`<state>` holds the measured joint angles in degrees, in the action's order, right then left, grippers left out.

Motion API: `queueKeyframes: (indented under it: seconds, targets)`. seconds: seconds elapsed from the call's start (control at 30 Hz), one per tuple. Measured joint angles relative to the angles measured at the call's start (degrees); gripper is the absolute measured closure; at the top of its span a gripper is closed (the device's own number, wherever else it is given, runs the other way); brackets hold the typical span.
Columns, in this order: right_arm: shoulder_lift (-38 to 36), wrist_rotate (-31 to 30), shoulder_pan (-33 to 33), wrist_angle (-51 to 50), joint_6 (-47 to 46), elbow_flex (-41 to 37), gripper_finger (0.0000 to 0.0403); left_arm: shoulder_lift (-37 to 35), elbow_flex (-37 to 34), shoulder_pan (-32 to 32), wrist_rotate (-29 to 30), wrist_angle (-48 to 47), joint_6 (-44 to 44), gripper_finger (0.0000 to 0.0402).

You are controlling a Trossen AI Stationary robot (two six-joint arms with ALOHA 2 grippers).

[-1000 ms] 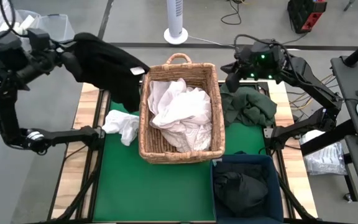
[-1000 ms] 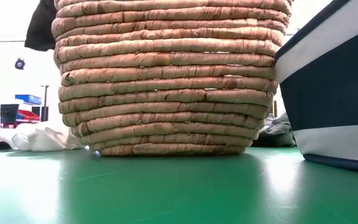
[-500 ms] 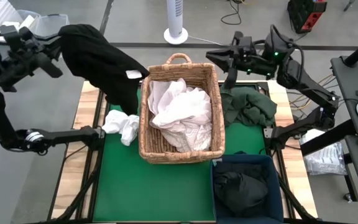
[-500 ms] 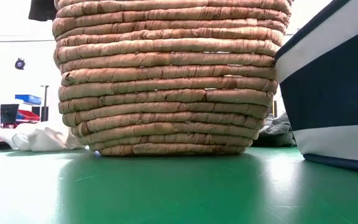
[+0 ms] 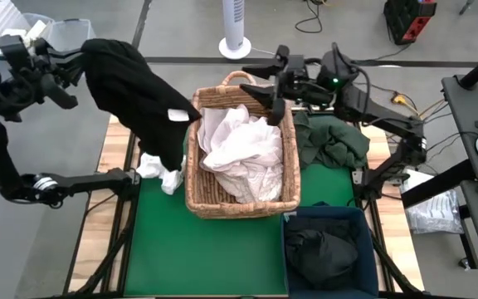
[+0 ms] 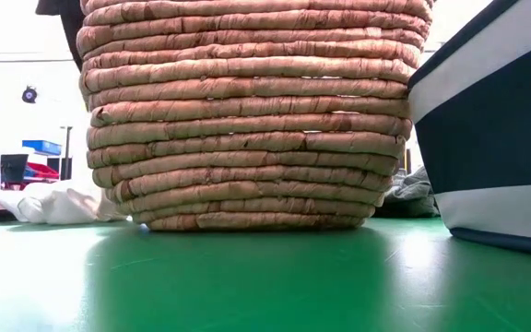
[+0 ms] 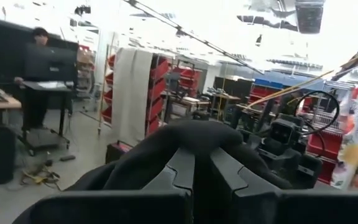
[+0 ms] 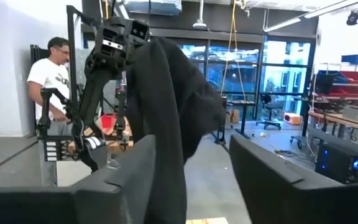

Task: Sort clothes
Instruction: Put the black sweater into the laundry organizer

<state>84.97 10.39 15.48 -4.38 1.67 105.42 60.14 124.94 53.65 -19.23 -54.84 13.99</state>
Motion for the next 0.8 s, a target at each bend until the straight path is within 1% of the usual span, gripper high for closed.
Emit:
queueKeyframes:
  seconds: [0.07, 0.17, 0.27, 0.43, 0.53, 0.57, 0.63, 0.8]
  targets:
    - [2.3, 0.0, -0.6, 0.0, -0.2, 2.6, 0.0175, 0.5, -0.7, 0.0, -1.1, 0.0, 0.9, 0.0401]
    - [6.1, 0.0, -1.4, -0.5, -0.2, 7.3, 0.0149, 1.6, -2.0, 0.0, -4.3, 0.2, 2.1, 0.0401]
    - [10.2, 0.0, -2.0, -3.3, -0.5, 13.0, 0.013, 2.4, -3.5, 0.0, -4.3, 0.7, 2.0, 0.0401]
    - [16.8, 0.0, -2.8, -9.5, -0.5, 23.1, 0.0102, 3.1, -4.8, 0.0, -3.9, 6.1, 2.0, 0.0401]
    - [21.0, 0.0, -3.1, -11.5, -0.2, 29.0, 0.0089, 3.2, -5.0, -0.1, -3.9, 8.2, 2.0, 0.0401]
    - [22.0, 0.0, -3.1, -10.7, -0.2, 29.7, 0.0086, 3.2, -5.0, -0.1, -3.9, 8.4, 2.0, 0.0401]
    - [22.1, 0.0, -3.2, -8.0, -0.2, 28.5, 0.008, 3.2, -5.0, -0.1, -3.9, 8.5, 2.1, 0.0401]
    - [23.0, -0.5, -3.1, -5.2, 0.6, 28.2, 0.0074, 3.5, -5.1, -0.8, -4.0, 9.1, 3.3, 0.0401]
